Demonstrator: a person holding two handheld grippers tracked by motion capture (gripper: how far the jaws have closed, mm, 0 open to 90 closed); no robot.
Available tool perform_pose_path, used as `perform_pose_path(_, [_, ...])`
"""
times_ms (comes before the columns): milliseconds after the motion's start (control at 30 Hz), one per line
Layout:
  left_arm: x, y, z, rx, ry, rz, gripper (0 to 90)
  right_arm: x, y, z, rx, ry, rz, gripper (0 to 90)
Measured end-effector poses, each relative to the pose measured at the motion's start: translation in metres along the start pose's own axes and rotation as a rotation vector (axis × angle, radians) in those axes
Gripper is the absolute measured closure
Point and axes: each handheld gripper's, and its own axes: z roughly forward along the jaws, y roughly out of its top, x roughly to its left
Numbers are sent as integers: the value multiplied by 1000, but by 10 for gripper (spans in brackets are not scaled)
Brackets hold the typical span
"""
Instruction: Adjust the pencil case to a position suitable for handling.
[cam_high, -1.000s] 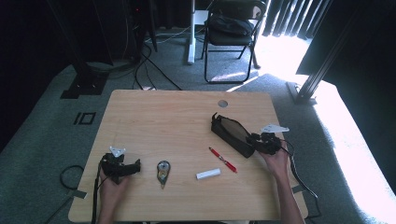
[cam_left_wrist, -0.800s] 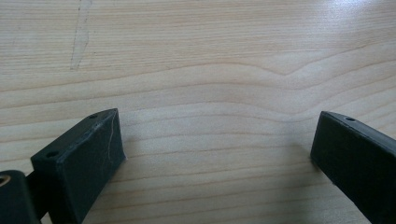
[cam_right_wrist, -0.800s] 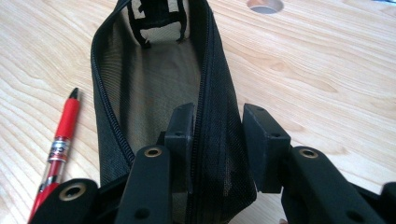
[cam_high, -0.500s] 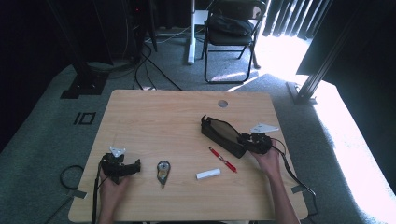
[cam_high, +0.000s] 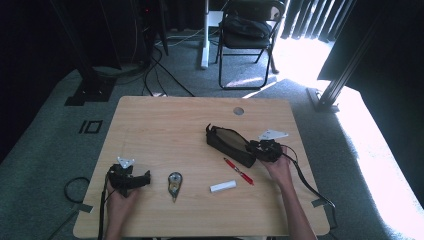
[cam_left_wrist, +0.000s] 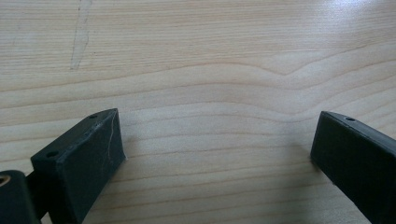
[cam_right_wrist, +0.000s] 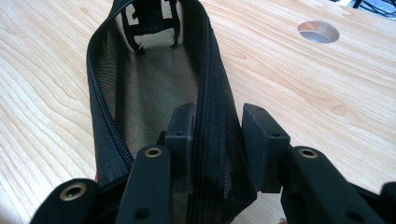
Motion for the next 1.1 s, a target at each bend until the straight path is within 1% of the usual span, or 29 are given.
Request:
perform_pose_path(133, [0,0,0,0,0,0,26,0,1,-1,-11,-1,8,609])
perform_pose_path(233, [0,0,0,0,0,0,26,1,3,-9,-50,-4,24,544])
perform_pose_path(267, [0,0,0,0,0,0,26,1,3,-9,-50,-4,24,544])
perform_pose_path(300, [0,0,0,0,0,0,26,1,4,-13,-68,-7,30,525])
perform_pose_path(333, [0,0,0,0,0,-1,26,0,7,-22,-104,-7,47,499])
perform_pose_path(367, [0,0,0,0,0,0,26,0,8,-26,-121,-7,51,485])
perform_pose_path(400, [0,0,0,0,0,-1,26,1,9,-30,-133,-6,55,467])
perform_pose_path(433, [0,0,0,0,0,-1,26,1,9,-30,-133,-6,55,467])
perform_pose_path(467, [0,0,0,-1,0,-1,26,2,10,-37,-147,-5,60,446])
perform_pose_path(533, [0,0,0,0,0,0,26,5,10,-44,-156,7,55,446])
perform_pose_path(633, [0,0,0,0,0,-2,26,12,7,-54,-159,4,39,445])
perform_pose_path(700, [0,0,0,0,0,-2,26,17,3,-59,-150,19,36,440])
perform_pose_path(767, [0,0,0,0,0,-2,26,22,0,-64,-141,14,34,406])
perform_pose_path(800, [0,0,0,-1,0,-3,26,22,0,-64,-141,14,34,406])
perform_pose_path(867, [0,0,0,-1,0,-3,26,26,-4,-68,-139,13,37,374])
perform_pose_path(900, [0,0,0,-1,0,-3,26,31,-6,-70,-132,11,37,341])
perform_pose_path(933, [0,0,0,-1,0,-3,26,33,-7,-71,-130,11,35,327])
perform_pose_path(1000, [0,0,0,-1,0,-3,26,35,-8,-72,-129,13,35,315])
perform_pose_path(1033, [0,0,0,0,0,-2,26,38,-10,-74,-130,3,31,293])
perform_pose_path(1100, [0,0,0,0,0,-2,26,39,-12,-75,-129,11,38,292])
